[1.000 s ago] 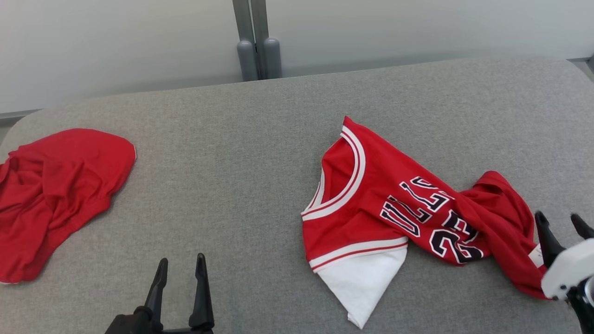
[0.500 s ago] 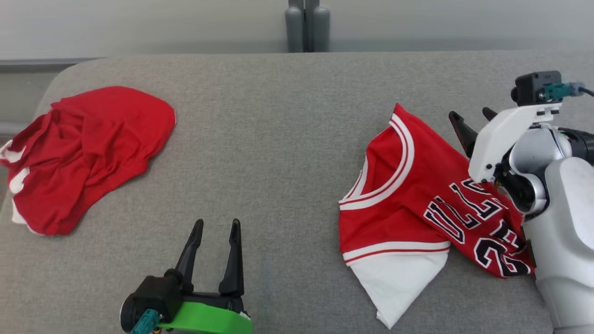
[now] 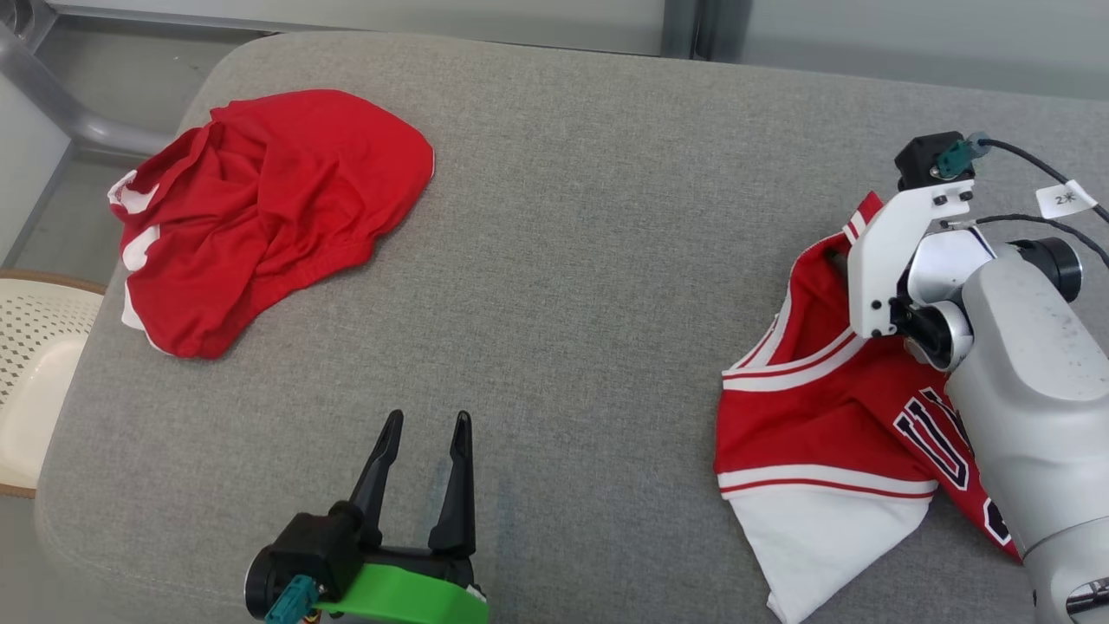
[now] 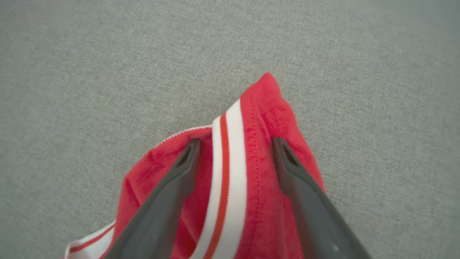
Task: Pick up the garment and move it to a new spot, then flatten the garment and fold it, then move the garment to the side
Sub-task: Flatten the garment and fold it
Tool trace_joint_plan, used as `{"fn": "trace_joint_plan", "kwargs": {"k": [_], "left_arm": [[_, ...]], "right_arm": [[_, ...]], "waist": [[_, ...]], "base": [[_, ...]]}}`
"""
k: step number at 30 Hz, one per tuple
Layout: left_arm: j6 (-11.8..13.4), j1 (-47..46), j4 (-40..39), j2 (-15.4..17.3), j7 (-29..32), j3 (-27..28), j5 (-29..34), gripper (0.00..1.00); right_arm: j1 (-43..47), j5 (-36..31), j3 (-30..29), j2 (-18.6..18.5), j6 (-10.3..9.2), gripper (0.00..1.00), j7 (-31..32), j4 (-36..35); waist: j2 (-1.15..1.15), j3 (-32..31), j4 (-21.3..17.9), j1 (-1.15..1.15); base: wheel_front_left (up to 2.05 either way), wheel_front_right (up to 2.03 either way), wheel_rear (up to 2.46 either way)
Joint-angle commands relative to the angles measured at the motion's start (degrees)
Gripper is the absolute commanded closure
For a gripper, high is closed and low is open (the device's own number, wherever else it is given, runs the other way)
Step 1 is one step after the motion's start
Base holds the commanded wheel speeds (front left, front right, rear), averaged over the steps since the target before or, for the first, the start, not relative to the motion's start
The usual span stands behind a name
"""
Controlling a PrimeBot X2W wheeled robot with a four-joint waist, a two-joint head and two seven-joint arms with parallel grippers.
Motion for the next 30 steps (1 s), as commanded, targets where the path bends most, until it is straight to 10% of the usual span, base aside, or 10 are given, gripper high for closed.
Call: {"fn": "trace_joint_plan", "kwargs": {"k": [1, 2, 17, 30], "left_arm": [[0.18, -1.01, 0.11, 0.13, -0.02, 0.16, -0.14, 0.00], [0.20, -1.07, 0.16, 0.13, -0.02, 0.16, -0.15, 0.00], [0.54, 1.29, 0.49, 0.14, -0.01, 2.36, 0.71, 0.00], [1.46, 8.42, -0.95, 0.14, -0.02, 7.27, 1.68, 0.00]], "right_arm": [[-0.62, -0.37, 1.09, 0.15, 0.00, 0.13, 0.37, 1.23], [-0.94, -0.09, 1.59, 0.24, 0.00, 1.00, 0.56, 2.02], [-5.61, -8.85, 0.52, 0.78, 0.00, 1.00, -25.13, -0.54], [35.79, -14.69, 12.82, 7.71, -0.02, 1.00, -29.01, -29.78]], "waist": [[0.00, 0.38, 0.43, 0.00], [0.00, 0.34, 0.42, 0.00], [0.00, -3.96, -2.75, 0.00], [0.00, -10.63, -6.55, 0.00]], "base": [[0.00, 0.00, 0.00], [0.00, 0.00, 0.00], [0.00, 0.00, 0.00], [0.00, 0.00, 0.00]]}}
